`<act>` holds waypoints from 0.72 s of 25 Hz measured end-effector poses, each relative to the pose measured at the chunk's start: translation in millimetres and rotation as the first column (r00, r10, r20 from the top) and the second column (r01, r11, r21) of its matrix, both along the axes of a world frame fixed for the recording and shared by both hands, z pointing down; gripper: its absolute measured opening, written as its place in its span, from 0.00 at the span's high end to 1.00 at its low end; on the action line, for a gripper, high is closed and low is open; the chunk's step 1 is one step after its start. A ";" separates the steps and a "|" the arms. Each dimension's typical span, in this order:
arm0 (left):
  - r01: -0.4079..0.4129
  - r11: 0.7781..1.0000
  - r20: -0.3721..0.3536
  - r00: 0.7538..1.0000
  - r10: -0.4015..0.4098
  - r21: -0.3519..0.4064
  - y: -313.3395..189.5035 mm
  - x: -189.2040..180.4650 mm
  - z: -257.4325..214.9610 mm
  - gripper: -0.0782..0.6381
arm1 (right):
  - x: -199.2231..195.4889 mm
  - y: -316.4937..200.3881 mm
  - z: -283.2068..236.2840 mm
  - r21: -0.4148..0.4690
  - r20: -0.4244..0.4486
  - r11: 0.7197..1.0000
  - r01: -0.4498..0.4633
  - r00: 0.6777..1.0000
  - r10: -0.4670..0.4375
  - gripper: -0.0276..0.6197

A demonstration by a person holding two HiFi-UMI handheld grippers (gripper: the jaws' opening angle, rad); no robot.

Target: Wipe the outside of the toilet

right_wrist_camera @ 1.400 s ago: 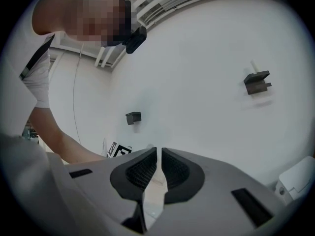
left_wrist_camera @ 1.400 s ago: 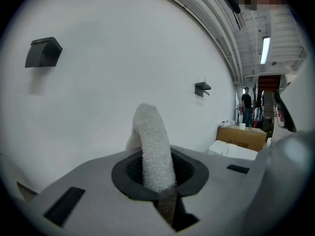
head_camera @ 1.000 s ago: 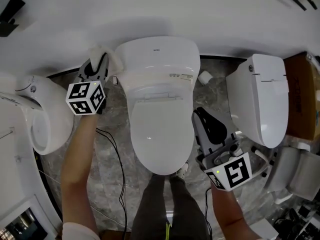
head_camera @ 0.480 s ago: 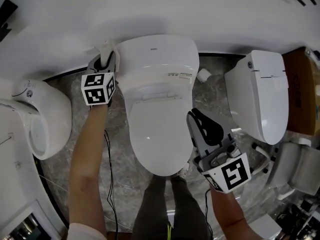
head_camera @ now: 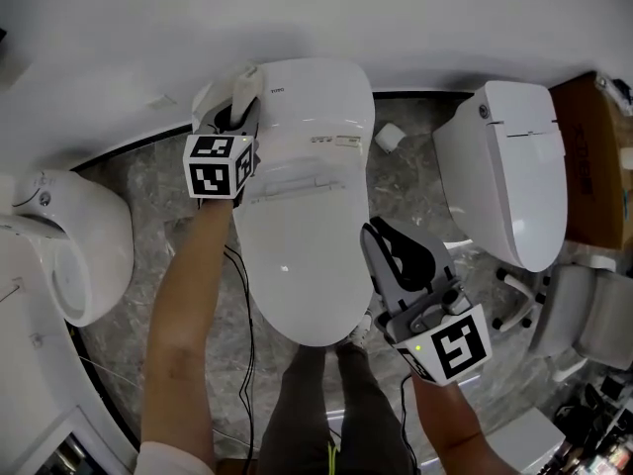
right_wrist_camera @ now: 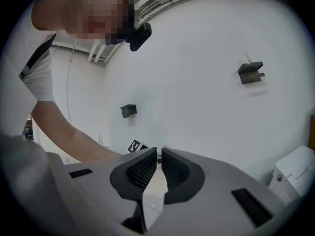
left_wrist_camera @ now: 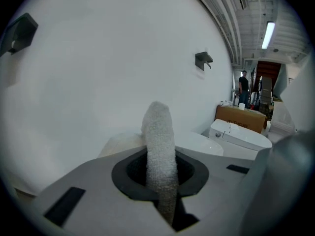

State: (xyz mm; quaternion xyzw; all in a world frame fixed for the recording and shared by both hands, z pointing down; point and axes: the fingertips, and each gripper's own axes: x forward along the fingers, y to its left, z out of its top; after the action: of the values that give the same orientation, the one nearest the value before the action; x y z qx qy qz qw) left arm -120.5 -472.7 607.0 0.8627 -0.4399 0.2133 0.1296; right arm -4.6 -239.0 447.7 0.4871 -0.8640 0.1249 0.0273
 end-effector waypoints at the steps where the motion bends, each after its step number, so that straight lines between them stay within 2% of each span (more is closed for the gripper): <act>1: 0.000 1.000 0.008 1.000 0.000 0.002 -0.2 5.0 0.2 0.81 | 3.9 0.5 0.1 0.000 0.000 1.000 -0.004 1.000 0.004 0.87; 6: -0.012 1.000 -0.034 0.999 0.011 -0.023 -0.1 34.5 -6.5 0.81 | 22.2 4.3 0.7 -0.003 0.010 1.000 -0.027 1.000 0.027 0.87; 10: -0.070 0.998 0.013 0.997 0.070 -0.003 8.8 68.1 -5.7 0.81 | 28.4 10.2 -1.7 0.000 0.015 1.000 -0.021 1.000 0.021 0.87; 18: -0.120 0.993 0.095 0.988 0.118 0.014 23.1 127.7 1.0 0.81 | 58.9 24.0 -12.8 0.023 0.016 0.999 -0.037 0.999 0.037 0.87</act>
State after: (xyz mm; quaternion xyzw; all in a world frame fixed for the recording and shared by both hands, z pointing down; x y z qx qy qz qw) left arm 7.2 -449.6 608.0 0.8775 -0.3955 0.2567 0.0874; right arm 54.4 -214.9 435.0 0.5024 -0.8563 0.1191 0.0126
